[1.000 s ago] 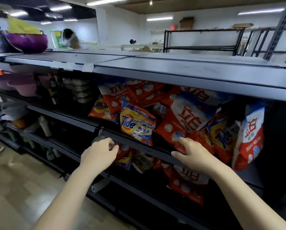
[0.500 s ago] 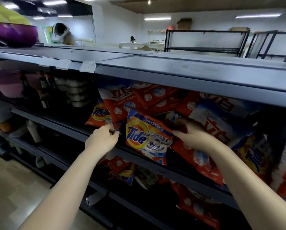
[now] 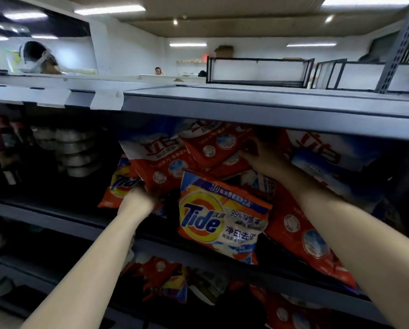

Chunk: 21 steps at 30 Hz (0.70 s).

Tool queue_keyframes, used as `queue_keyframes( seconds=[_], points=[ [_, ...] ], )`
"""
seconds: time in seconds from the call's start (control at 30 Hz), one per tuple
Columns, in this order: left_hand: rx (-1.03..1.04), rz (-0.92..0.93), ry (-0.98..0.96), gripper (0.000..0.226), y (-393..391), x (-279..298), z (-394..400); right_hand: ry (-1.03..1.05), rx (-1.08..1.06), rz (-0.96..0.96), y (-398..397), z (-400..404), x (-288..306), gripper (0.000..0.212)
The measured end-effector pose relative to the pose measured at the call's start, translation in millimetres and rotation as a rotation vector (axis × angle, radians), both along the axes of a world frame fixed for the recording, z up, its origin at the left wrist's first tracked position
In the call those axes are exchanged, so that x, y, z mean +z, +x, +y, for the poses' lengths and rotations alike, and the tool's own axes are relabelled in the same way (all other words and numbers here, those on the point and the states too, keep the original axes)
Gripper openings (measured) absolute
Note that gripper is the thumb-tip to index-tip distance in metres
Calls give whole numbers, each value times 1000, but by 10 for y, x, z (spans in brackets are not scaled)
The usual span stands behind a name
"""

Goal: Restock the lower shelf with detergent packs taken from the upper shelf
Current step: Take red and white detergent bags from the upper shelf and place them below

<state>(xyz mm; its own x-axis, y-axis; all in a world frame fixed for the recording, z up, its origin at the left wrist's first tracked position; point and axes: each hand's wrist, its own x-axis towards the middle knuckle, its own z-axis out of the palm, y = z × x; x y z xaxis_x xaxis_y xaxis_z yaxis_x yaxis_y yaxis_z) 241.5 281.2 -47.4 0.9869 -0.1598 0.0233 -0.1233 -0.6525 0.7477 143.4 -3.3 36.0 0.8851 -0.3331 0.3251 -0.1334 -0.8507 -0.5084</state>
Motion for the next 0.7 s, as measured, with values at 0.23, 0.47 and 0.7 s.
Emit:
queue_keyframes(
  seconds=[0.23, 0.47, 0.7],
  points=[
    [3, 62, -211, 55, 467, 83, -101, 204, -80, -8, 737, -40, 117, 59],
    [-86, 133, -507, 54, 546, 73, -126, 522, -38, 168, 893, 23, 323, 29],
    [-34, 267, -664, 44, 592, 77, -210, 514, -73, 359, 827, 199, 430, 23]
  ],
)
